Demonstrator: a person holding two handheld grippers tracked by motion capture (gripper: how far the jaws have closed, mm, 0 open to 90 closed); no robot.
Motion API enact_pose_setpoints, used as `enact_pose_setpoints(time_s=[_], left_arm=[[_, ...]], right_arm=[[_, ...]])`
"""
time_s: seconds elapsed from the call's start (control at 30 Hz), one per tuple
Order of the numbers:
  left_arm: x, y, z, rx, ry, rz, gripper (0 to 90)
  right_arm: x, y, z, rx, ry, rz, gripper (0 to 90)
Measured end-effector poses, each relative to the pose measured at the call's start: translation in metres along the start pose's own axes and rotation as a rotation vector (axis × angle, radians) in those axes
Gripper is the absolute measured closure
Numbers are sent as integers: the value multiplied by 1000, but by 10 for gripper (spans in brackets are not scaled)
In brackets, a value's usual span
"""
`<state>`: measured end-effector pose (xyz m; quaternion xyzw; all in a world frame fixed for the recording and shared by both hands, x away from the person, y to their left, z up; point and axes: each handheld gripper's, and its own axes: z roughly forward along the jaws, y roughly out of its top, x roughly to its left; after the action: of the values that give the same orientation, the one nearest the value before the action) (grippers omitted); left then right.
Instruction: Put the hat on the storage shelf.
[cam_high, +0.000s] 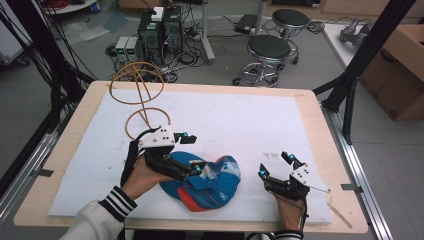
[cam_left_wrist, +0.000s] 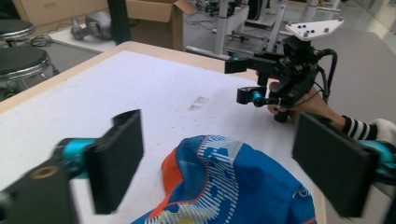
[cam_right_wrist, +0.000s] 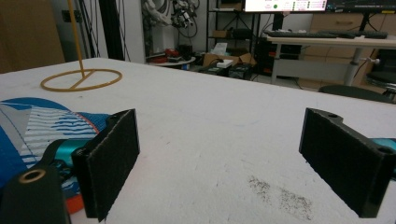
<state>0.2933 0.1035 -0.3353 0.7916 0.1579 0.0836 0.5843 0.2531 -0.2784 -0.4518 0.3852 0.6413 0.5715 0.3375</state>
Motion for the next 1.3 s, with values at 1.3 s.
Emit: enact_pose_setpoints(time_s=[1.3], left_arm=[[22, -52, 10, 369, -135, 179, 108]], right_arm=[[0, 0, -1, -7, -1, -1, 114]])
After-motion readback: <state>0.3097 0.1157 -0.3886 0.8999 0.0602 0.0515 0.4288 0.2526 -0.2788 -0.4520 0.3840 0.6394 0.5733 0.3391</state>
